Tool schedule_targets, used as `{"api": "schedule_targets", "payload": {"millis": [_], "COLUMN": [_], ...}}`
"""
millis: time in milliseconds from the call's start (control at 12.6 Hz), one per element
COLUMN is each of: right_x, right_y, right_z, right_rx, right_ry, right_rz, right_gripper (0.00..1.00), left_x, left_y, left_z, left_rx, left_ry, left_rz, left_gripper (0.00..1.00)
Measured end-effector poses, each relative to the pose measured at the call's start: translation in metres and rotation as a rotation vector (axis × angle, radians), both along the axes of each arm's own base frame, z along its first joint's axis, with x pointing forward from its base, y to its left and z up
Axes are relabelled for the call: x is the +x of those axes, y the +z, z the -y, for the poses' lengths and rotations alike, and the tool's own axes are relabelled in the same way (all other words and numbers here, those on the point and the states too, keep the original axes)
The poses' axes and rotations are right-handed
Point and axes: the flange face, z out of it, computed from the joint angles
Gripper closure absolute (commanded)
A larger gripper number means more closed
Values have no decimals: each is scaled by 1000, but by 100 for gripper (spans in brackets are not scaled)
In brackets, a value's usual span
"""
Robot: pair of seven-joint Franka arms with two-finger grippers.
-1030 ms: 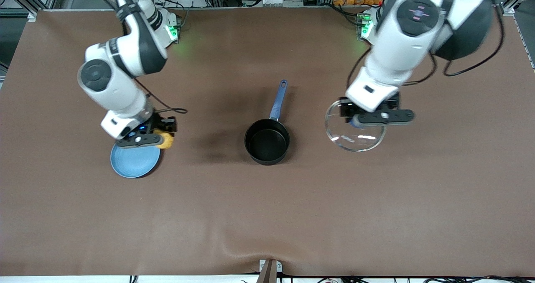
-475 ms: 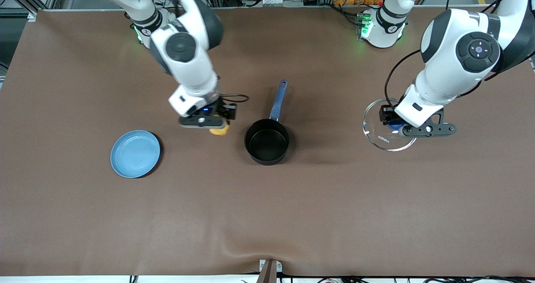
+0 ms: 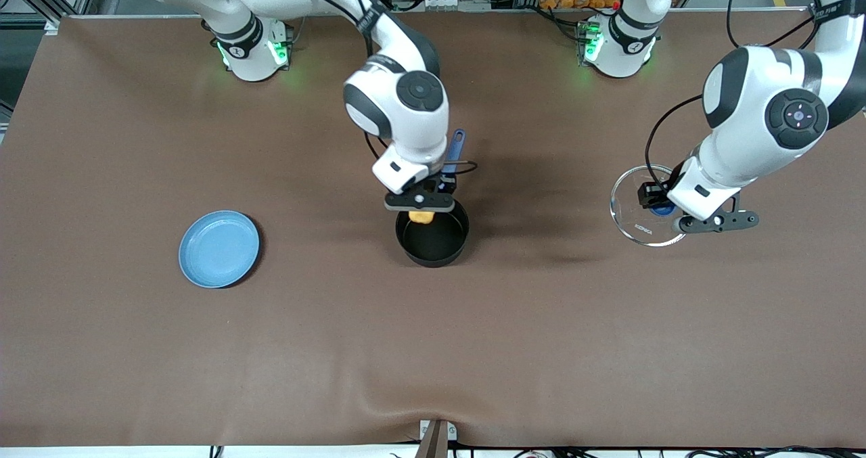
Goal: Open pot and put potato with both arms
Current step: 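Lower the potato into the pot and open the right gripper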
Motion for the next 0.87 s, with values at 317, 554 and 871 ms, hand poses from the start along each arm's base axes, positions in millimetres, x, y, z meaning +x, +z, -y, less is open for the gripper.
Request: {"api": "schedule_targets", "payload": {"millis": [317,554,871], "right_x": [10,12,7], "right_y": [-46,-70,-100], "right_z": [-7,-9,-15], "right_rx": [7,10,0], "right_ry": [13,18,32], "right_rz": [11,19,13], "right_gripper": [98,97,82], "left_x": [-13,-23,-28], "left_y": [-53,-92,-124], "left_z": [-9,-12,-26], "left_rx": [-12,-22,-28], "left_ry": [11,12,36], "left_rz": [54,102,124], "left_gripper": [100,100,100]}}
